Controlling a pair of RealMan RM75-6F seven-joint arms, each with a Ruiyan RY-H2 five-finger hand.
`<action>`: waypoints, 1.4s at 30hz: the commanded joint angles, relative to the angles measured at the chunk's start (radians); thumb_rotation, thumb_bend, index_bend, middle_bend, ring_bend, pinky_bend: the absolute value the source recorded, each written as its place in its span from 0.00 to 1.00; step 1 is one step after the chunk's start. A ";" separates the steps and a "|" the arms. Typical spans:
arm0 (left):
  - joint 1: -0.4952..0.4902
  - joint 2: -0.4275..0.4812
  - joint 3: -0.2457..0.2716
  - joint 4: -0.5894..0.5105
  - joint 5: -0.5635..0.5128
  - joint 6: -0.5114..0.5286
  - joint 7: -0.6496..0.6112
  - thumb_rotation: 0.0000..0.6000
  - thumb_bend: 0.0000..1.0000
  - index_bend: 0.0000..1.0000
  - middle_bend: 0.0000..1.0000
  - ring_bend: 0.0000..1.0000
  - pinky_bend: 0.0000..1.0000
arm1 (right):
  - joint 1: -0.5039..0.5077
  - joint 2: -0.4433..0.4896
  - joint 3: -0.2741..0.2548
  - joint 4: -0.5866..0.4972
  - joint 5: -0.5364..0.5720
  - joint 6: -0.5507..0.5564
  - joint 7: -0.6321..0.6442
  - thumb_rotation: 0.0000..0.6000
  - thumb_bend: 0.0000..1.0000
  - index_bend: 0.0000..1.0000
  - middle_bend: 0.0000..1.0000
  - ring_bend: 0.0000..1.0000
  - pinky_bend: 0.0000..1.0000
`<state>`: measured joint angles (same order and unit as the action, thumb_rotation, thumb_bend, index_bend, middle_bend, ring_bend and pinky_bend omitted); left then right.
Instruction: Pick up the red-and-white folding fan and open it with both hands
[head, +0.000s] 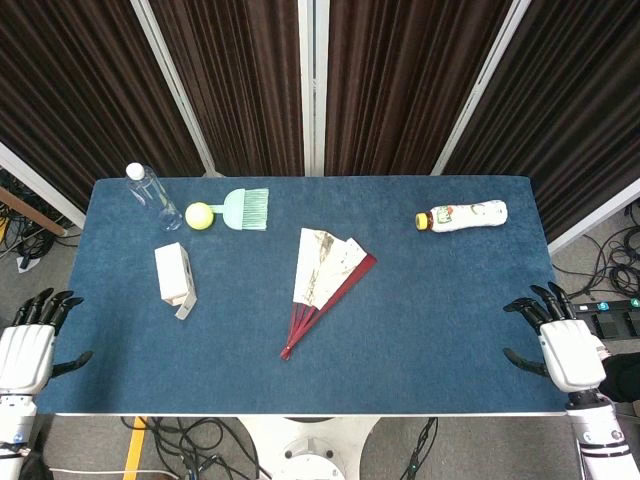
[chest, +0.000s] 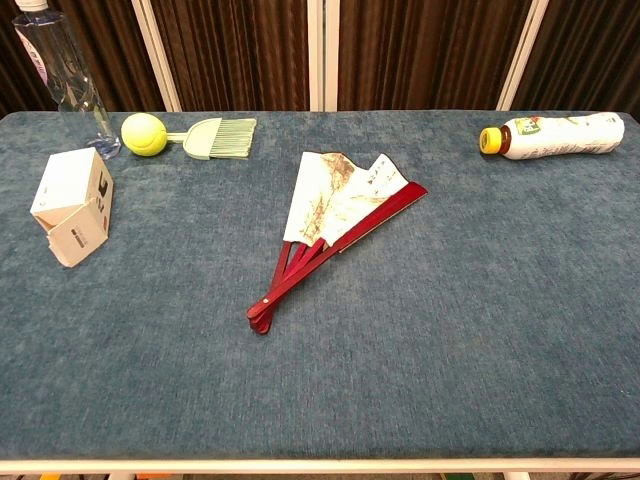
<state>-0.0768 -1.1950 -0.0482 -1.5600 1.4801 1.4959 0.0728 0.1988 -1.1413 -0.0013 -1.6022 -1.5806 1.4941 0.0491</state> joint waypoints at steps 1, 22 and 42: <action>-0.001 -0.001 0.000 0.001 0.001 0.000 -0.002 1.00 0.01 0.22 0.15 0.08 0.15 | 0.071 -0.043 0.030 0.028 -0.029 -0.076 -0.003 1.00 0.04 0.32 0.32 0.11 0.06; 0.020 -0.003 0.006 0.027 -0.012 0.010 -0.052 1.00 0.01 0.22 0.15 0.08 0.15 | 0.505 -0.763 0.152 0.688 -0.022 -0.414 -0.089 1.00 0.03 0.41 0.34 0.11 0.07; 0.021 -0.013 0.009 0.073 -0.012 -0.010 -0.162 1.00 0.01 0.22 0.15 0.08 0.15 | 0.627 -1.059 0.115 1.120 -0.044 -0.390 0.011 1.00 0.09 0.44 0.35 0.12 0.05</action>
<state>-0.0567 -1.2082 -0.0402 -1.4882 1.4680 1.4873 -0.0861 0.8151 -2.1831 0.1190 -0.5036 -1.6233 1.1038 0.0519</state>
